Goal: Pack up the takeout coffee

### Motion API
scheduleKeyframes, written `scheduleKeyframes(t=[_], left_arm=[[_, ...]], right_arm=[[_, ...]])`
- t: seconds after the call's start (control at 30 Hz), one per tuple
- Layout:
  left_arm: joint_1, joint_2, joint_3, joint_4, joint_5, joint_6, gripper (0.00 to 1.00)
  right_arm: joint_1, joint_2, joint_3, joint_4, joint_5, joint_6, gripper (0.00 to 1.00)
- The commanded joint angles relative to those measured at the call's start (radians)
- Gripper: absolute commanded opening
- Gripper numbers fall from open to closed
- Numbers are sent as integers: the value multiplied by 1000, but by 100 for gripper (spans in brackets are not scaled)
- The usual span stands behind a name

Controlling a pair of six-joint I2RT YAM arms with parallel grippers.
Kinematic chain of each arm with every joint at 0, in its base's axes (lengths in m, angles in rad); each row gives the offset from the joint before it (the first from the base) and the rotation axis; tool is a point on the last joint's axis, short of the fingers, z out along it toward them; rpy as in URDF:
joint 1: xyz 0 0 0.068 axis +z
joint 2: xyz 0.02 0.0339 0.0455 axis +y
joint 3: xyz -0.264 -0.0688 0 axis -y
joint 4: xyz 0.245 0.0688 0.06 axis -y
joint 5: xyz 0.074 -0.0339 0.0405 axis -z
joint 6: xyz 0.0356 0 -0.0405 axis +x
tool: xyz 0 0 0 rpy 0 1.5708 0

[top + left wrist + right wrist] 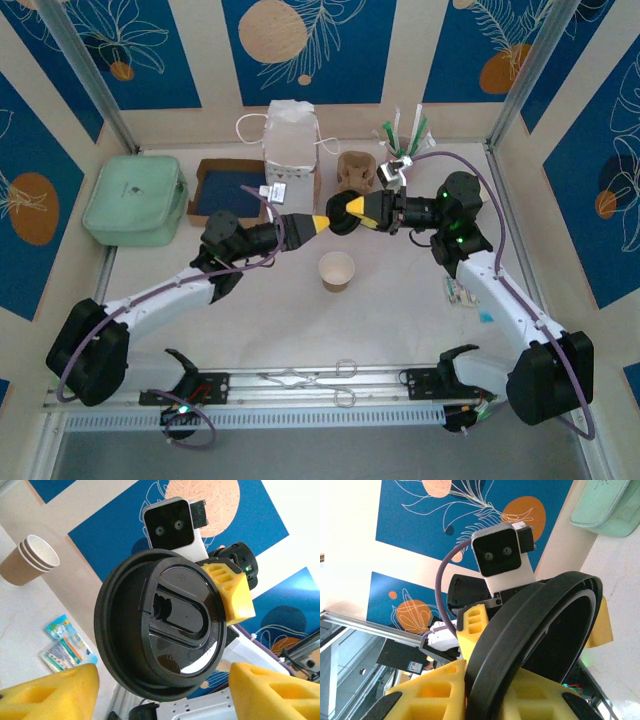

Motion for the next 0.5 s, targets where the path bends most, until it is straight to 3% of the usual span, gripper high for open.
scheduleKeyframes(t=[0.0, 0.47], left_arm=[[8, 15, -1, 79, 29, -25, 65], [8, 84, -7, 244, 35, -125, 50]], right_arm=[[8, -2, -8, 39, -4, 7, 17], [30, 4, -33, 77, 23, 22, 17]])
